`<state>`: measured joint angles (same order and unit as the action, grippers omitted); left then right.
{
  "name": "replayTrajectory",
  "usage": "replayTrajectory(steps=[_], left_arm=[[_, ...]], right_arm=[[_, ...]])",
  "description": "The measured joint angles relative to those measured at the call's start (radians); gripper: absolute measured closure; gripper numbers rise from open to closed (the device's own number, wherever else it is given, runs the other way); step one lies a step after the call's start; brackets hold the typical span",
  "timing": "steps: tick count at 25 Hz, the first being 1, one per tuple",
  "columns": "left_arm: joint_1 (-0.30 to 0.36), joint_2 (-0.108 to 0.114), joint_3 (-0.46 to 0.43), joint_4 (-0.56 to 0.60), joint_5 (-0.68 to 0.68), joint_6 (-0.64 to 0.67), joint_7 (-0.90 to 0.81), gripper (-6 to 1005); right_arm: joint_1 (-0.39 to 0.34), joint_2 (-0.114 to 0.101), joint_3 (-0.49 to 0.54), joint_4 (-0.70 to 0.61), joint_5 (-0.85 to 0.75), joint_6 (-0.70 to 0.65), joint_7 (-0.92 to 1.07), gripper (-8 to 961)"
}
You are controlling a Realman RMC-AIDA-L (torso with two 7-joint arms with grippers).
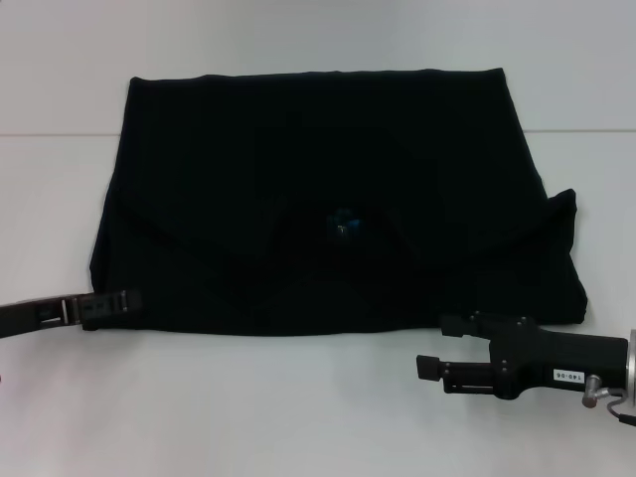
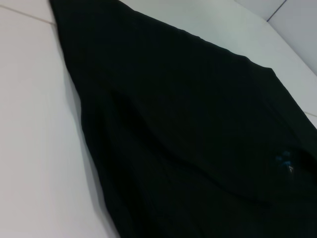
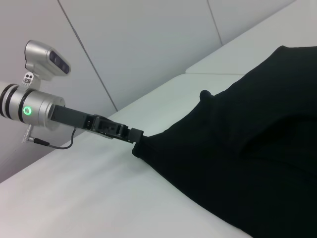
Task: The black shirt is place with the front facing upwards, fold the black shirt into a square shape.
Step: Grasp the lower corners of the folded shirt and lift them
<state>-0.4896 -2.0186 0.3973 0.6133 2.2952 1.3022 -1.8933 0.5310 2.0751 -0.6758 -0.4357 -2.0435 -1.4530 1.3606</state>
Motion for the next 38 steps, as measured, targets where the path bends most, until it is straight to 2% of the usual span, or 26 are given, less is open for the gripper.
replayTrajectory(steps=[8,15,25,30,38], left_arm=[[0.003,-0.005,0.048,0.001,0.005,-0.019,0.012,95],[-0.001,-0.014,0.049,0.015,0.006,-0.041,0.020,94],[0.002,-0.014,0.078,0.027,0.009,-0.038,0.023,95],[0.003,-0.015,0.121,0.035,0.014,-0.061,0.025,278],[0.003,-0.017,0.131,0.045,0.023,-0.072,0.025,587]], right_arm=[[0.004,0.002,0.001,0.000,0.000,-0.001,0.001,39],[0.004,0.005,0.001,0.000,0.000,-0.004,0.002,39],[0.005,0.005,0.001,0.000,0.000,-0.004,0.002,39],[0.006,0.004,0.002,-0.002,0.000,-0.005,0.014,39],[0.006,0.002,0.002,-0.002,0.013,-0.006,0.014,40]])
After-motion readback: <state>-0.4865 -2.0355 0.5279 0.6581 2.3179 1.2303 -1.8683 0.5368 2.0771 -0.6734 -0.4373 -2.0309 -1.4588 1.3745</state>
